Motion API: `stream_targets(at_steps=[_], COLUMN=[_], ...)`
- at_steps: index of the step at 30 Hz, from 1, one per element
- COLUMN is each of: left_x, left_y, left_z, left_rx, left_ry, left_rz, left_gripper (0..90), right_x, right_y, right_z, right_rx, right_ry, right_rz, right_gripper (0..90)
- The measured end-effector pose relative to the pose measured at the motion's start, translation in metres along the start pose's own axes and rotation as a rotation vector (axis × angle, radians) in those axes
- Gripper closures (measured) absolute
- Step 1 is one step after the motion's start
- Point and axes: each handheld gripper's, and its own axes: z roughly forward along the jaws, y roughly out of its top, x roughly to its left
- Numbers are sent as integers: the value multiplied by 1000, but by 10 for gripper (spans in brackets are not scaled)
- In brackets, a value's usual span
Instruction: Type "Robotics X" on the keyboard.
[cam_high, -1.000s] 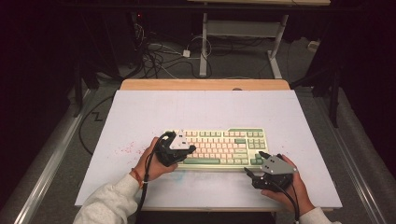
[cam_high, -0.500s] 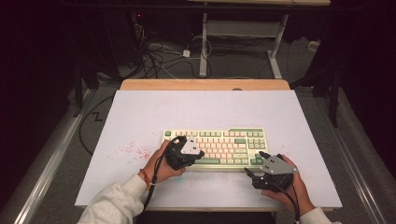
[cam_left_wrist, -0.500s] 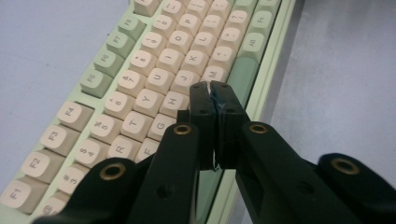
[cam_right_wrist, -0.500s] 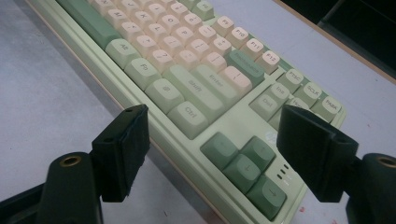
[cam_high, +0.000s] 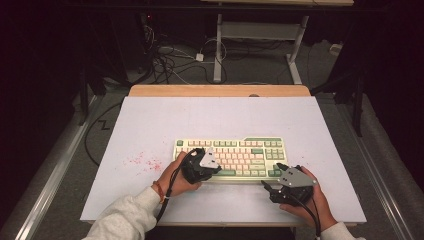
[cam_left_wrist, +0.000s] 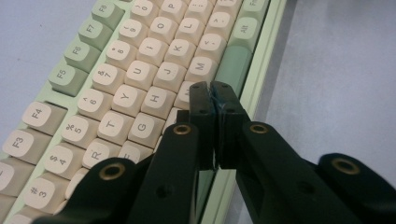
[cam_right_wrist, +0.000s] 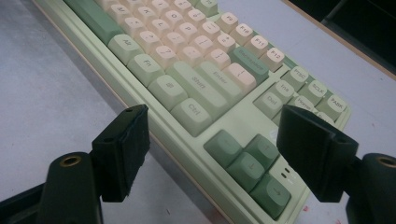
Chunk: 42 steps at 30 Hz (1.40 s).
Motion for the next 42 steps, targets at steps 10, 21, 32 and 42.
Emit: stream_targets(at_steps=[10,21,32,42], left_x=[0,0,1,4], left_y=[-1,-2,0,-2], left_z=[3,6,-7,-17], left_rx=[12,20,-6,-34], left_ry=[-2,-6,21,51], left_rz=[1,9,16,11], left_gripper=[861,875,845,806], right_x=[0,1,0,0], right_y=[0,0,0,0], right_z=[0,1,1,1], right_rx=[2,9,9,8], right_ry=[2,5,2,1], right_rz=[-3,-5,-6,-5], right_gripper=[258,258,258,258])
